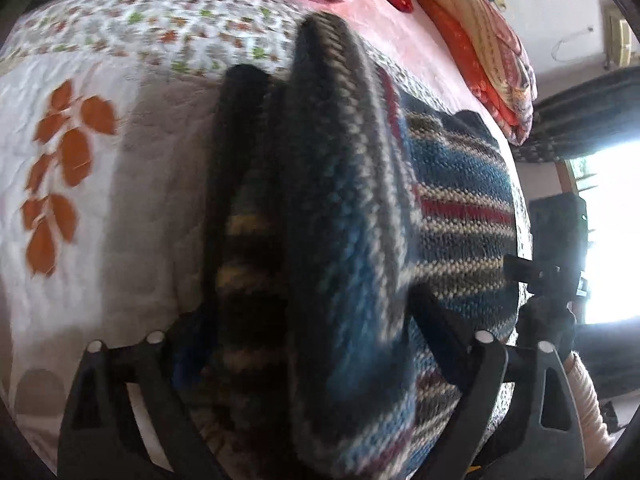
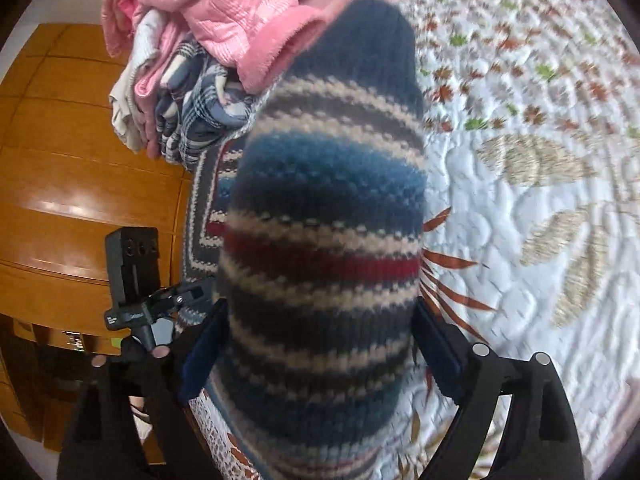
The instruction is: Fold small clothes
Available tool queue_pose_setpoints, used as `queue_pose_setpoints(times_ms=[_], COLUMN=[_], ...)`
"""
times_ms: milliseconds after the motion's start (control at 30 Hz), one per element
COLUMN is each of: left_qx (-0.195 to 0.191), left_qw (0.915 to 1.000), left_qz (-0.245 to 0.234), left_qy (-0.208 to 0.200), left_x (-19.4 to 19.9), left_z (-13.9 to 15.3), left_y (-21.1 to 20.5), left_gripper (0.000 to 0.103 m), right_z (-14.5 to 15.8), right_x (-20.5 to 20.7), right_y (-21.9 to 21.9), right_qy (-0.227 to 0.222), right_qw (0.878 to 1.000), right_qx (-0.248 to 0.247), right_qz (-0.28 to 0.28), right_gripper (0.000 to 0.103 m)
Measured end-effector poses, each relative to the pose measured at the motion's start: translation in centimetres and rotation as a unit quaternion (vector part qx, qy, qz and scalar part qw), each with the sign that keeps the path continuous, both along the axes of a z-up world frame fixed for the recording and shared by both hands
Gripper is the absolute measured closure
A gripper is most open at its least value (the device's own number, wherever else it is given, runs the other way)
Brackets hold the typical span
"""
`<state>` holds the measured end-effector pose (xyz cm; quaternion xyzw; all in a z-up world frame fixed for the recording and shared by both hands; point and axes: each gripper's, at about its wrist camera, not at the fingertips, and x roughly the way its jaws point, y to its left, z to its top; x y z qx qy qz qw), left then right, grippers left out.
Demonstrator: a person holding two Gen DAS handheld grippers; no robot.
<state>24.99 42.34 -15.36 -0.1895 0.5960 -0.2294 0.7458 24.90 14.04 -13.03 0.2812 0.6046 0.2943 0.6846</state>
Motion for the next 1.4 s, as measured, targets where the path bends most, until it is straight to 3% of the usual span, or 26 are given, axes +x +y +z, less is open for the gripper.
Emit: queue_pose_setpoints(times_ms=[100, 133, 167, 200, 267, 400, 533, 667, 833, 933, 1100, 1267, 1400], left_qx=[0.008, 0.007, 0.007, 0.007, -0.022, -0.055, -0.079, -0.109, -0.095, -0.083, -0.057, -0.02, -0.018], left_qw=[0.9998, 0.9998, 0.9997, 0.9998, 0.9997, 0.998, 0.9962, 0.9931, 0.9931, 0.9943, 0.9965, 0.9977, 0.9979], left_qz=[-0.016, -0.017, -0.019, -0.015, 0.007, 0.022, 0.007, -0.008, -0.047, -0.055, -0.061, -0.056, -0.049], left_qy=[-0.004, -0.009, -0.011, -0.01, -0.004, -0.022, -0.036, -0.043, -0.05, -0.037, -0.001, -0.032, -0.039], left_x=[0.4, 0.4, 0.3, 0.3, -0.1, -1.7, -4.3, -8.3, -13.1, -15.6, -18.3, -19.3, -19.7], left_z=[-0.1, -0.1, 0.0, -0.1, -0.3, 0.6, 2.9, 5.3, 7.3, 6.6, 3.0, 1.5, 0.8], left_y=[-1.0, -1.1, -1.3, -1.5, -1.1, -1.4, -4.3, -8.6, -15.1, -18.3, -21.5, -22.8, -22.4], left_gripper=[0.013, 0.019, 0.038, 0.047, 0.057, 0.063, 0.064, 0.064, 0.063, 0.063, 0.062, 0.057, 0.048], right_z=[-0.7, -0.6, -0.4, -0.3, 0.2, 1.9, 5.3, 9.2, 11.1, 9.8, 5.7, 1.6, 1.2], right_x=[0.3, 0.3, 0.2, 0.1, -0.3, -1.7, -3.8, -7.1, -12.4, -15.5, -18.7, -19.3, -19.6], right_y=[1.4, 1.8, 1.9, 1.9, 1.6, 0.3, -1.3, -5.6, -11.2, -14.3, -16.4, -17.8, -18.5], right_qy=[0.002, -0.004, -0.006, -0.008, -0.018, -0.028, -0.051, -0.06, -0.053, -0.034, 0.003, 0.028, 0.02], right_qw=[1.0, 1.0, 1.0, 1.0, 1.0, 0.999, 0.998, 0.995, 0.994, 0.996, 0.996, 0.997, 0.998], right_qx=[0.004, 0.006, 0.001, -0.001, 0.003, 0.004, -0.015, -0.041, -0.053, -0.052, -0.054, -0.051, -0.046], right_qz=[0.006, 0.008, 0.009, 0.007, 0.007, 0.014, 0.046, 0.073, 0.074, 0.067, 0.066, 0.041, 0.036], right_gripper=[0.006, 0.009, 0.017, 0.021, 0.037, 0.045, 0.046, 0.046, 0.045, 0.045, 0.045, 0.042, 0.039])
